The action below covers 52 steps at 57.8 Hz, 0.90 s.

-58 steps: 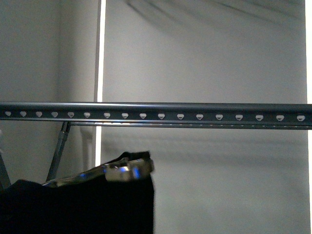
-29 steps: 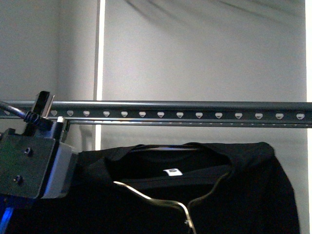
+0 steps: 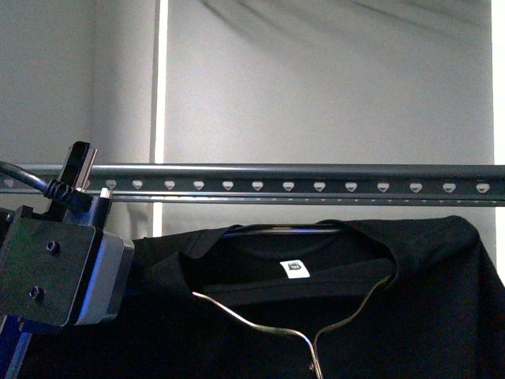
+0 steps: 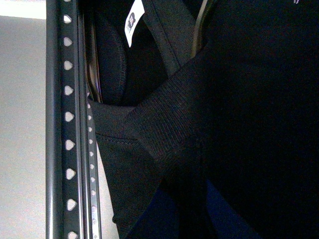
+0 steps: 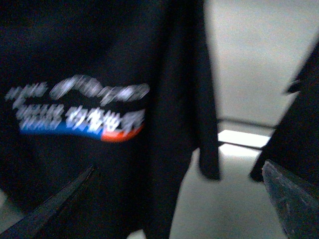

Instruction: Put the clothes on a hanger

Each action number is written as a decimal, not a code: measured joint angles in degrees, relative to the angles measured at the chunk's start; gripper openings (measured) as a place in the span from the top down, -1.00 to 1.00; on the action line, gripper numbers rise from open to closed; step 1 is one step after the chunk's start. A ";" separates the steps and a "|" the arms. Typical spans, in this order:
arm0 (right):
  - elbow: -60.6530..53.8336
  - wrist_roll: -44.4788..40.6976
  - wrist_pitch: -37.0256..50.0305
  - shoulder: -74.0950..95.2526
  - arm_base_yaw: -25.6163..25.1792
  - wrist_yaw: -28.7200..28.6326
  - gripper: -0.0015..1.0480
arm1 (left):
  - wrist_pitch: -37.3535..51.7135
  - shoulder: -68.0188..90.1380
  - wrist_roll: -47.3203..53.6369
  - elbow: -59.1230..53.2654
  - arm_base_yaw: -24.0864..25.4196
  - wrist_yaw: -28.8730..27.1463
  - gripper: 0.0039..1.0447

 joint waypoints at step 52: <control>37.20 -90.51 34.07 63.95 0.63 -27.98 -0.86 | 0.09 0.20 0.98 0.02 0.09 0.02 0.92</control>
